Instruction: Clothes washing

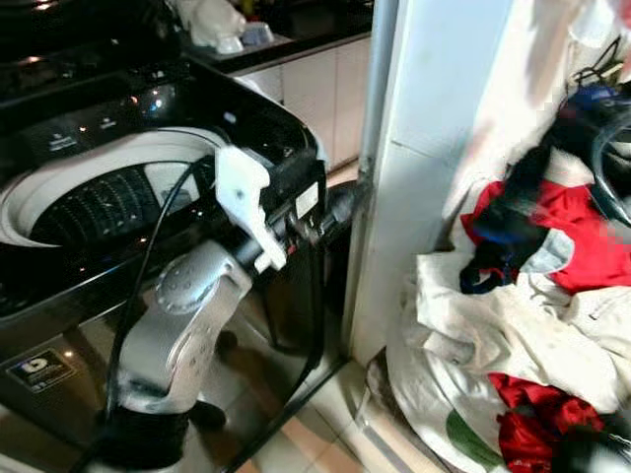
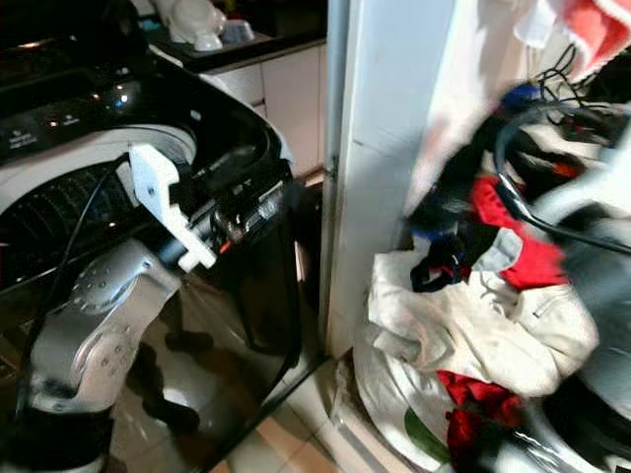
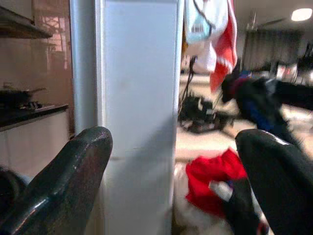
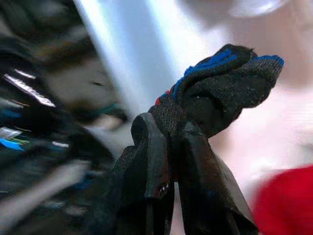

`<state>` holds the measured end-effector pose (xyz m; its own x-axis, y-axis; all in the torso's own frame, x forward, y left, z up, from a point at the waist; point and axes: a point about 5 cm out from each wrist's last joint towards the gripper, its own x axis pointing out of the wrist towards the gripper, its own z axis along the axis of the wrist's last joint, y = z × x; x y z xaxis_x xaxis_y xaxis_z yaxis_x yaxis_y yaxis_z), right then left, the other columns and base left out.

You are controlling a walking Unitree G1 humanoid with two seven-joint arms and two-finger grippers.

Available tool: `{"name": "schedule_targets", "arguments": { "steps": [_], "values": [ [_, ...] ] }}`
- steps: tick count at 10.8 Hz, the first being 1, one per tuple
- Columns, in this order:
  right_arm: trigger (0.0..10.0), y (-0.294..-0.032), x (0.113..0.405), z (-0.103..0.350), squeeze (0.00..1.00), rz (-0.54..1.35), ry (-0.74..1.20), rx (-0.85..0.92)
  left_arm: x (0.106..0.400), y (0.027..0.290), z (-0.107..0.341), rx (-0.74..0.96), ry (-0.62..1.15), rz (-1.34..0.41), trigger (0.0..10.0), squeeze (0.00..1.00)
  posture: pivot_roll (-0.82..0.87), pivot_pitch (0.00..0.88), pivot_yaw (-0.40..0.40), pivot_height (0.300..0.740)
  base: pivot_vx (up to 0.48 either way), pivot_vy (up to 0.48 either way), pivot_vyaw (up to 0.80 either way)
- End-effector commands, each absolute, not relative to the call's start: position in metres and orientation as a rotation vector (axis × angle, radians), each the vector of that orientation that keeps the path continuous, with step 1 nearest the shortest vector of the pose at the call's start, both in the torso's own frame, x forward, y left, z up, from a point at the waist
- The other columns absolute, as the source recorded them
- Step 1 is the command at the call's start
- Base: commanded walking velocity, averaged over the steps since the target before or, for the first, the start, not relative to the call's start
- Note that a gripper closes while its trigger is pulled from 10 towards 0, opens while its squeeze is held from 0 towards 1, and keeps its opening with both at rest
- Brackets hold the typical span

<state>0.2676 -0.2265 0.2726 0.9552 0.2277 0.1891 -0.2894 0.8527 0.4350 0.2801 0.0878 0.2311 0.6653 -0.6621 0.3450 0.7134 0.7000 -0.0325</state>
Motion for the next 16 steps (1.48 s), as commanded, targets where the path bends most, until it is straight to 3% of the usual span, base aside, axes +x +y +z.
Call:
{"name": "schedule_targets", "arguments": {
  "steps": [1, 4, 8, 11, 13, 14, 15, 16],
  "values": [
    [0.0, -0.216, 0.273, 0.276, 0.00, 0.333, -0.147, 0.537, 0.282, 0.086, 0.242, -0.188, -0.374, -0.778, 10.0, 1.00, -0.09, 0.000, 0.007, 0.740, 0.000, 0.000, 0.00],
    [0.0, -0.174, 0.287, 0.272, 0.00, 0.489, -0.149, 0.782, 0.288, 0.067, 0.246, -0.296, -0.296, -0.843, 10.0, 1.00, -0.06, 0.000, -0.017, 0.740, 0.000, 0.000, 0.00],
    [0.0, -0.153, 0.281, 0.273, 0.00, 0.566, -0.119, 0.734, 0.286, 0.064, 0.253, -0.683, -0.183, -0.926, 10.0, 1.00, -0.06, 0.000, -0.001, 0.740, 0.000, 0.000, 0.00],
    [0.0, -0.150, 0.278, 0.270, 0.00, 0.571, -0.105, 0.695, 0.265, 0.053, 0.246, -0.645, -0.077, -1.134, 10.0, 1.00, -0.06, 0.000, 0.013, 0.740, 0.000, 0.000, 0.00],
    [0.0, -0.147, 0.276, 0.270, 0.00, 0.577, -0.104, 0.686, 0.264, 0.051, 0.237, -0.576, -0.031, -1.129, 10.0, 1.00, -0.07, 0.000, 0.019, 0.740, 0.000, 0.000, 0.00],
    [0.0, -0.147, 0.276, 0.269, 0.00, 0.580, -0.105, 0.682, 0.268, 0.053, 0.234, -0.561, -0.008, -1.082, 4.4, 1.00, -0.07, 0.000, 0.018, 0.740, 0.000, 0.000, 0.00],
    [0.0, -0.146, 0.275, 0.269, 0.00, 0.585, -0.105, 0.682, 0.272, 0.055, 0.230, -0.551, 0.032, -1.047, 0.0, 0.00, -0.07, 0.000, 0.019, 0.740, 0.000, 0.000, 0.00],
    [0.0, -0.145, 0.275, 0.269, 0.00, 0.589, -0.103, 0.682, 0.275, 0.056, 0.228, -0.534, 0.053, -1.021, 0.0, 0.00, -0.07, 0.000, 0.018, 0.740, 0.000, 0.000, 0.00]
  ]
}}
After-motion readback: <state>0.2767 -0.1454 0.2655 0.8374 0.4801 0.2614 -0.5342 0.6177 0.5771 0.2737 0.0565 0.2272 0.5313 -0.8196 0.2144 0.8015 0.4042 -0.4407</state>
